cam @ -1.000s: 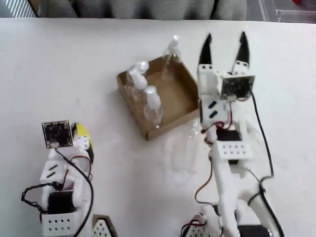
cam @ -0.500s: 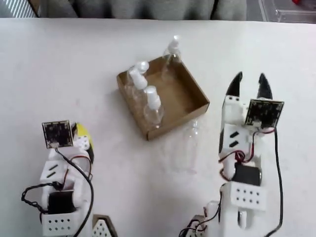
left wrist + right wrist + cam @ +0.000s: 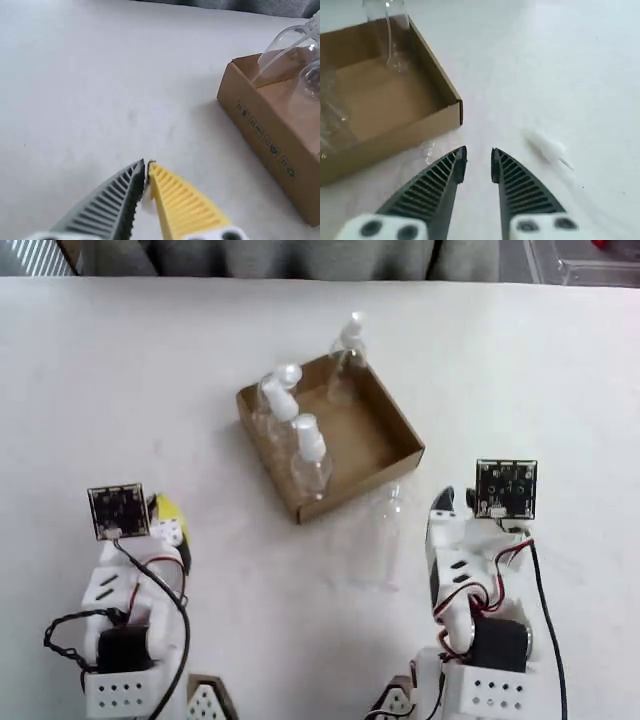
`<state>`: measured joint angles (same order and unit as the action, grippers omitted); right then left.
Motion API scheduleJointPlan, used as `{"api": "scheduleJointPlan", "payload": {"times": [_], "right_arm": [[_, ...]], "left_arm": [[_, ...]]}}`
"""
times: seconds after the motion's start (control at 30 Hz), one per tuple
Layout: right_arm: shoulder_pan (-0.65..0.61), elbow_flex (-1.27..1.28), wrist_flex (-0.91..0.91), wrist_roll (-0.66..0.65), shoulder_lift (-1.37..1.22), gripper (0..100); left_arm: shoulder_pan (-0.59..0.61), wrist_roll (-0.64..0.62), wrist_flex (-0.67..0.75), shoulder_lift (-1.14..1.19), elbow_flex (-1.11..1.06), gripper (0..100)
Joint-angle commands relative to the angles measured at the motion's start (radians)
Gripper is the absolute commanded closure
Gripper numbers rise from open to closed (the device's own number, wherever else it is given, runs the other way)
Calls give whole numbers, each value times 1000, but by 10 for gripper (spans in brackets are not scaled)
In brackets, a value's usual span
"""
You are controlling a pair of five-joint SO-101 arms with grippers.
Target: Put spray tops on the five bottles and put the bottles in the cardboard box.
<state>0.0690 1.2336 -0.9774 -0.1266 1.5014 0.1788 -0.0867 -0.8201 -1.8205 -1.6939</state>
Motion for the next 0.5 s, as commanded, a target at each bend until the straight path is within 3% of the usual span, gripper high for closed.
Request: {"api": "scheduleJointPlan", "payload": {"times": [0.0, 0.17, 0.37, 0.47], "right_arm": [[81, -14, -10, -126, -88, 943], [193, -44, 27, -364, -274, 922], [283, -195, 79, -486, -585, 753], [292, -287, 82, -539, -754, 728]], "left_arm": [[-8, 11, -2, -7, 2, 978], [-7, 11, -3, -7, 2, 978], [-10, 11, -3, -7, 2, 978], [-10, 11, -11, -7, 2, 978]]}}
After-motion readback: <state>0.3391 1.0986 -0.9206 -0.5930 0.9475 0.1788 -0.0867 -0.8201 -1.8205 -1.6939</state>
